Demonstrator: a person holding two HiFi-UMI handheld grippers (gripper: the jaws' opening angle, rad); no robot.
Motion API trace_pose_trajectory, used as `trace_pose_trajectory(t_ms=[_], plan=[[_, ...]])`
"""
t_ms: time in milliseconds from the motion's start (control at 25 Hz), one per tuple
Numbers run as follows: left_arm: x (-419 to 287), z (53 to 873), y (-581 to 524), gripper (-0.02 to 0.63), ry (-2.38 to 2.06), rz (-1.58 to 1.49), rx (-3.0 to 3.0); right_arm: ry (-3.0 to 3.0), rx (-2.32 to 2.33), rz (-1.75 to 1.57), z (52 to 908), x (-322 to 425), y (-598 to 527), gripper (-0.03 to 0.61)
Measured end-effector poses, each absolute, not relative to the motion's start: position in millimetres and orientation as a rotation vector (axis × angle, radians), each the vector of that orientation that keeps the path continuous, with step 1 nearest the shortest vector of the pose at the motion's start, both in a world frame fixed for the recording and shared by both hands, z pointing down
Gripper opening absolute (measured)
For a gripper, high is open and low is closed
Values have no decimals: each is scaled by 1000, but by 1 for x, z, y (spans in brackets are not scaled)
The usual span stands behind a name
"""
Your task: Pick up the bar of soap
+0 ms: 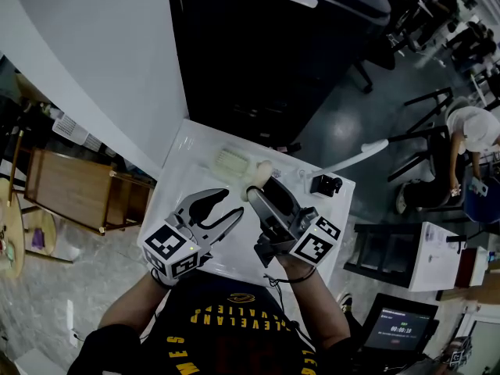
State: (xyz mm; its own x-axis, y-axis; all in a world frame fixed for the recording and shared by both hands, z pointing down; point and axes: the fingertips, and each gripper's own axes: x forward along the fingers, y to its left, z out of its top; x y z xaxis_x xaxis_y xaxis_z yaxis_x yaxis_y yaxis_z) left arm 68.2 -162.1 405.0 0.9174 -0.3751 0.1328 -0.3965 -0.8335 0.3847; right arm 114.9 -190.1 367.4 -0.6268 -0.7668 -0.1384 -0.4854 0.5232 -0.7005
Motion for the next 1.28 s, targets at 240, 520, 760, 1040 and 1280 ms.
trace_pose_trajectory(t_ms=[240, 520, 760, 1040, 1280], plan=[[65, 403, -164, 207, -572, 64, 2671, 2335, -1021, -877, 367, 114, -190, 267], [65, 401, -163, 207, -577, 58, 2677, 2326, -1013, -886, 368, 116, -190, 267], [65, 400, -163, 207, -582, 54, 2668, 2322, -1003, -889, 368, 116, -190, 267], [65, 401, -164, 207, -583, 54, 2671, 2325, -1001, -886, 369, 116, -189, 267], [64, 402, -164, 207, -579, 58, 2668, 2330, -1000, -882, 368, 115, -189, 267]])
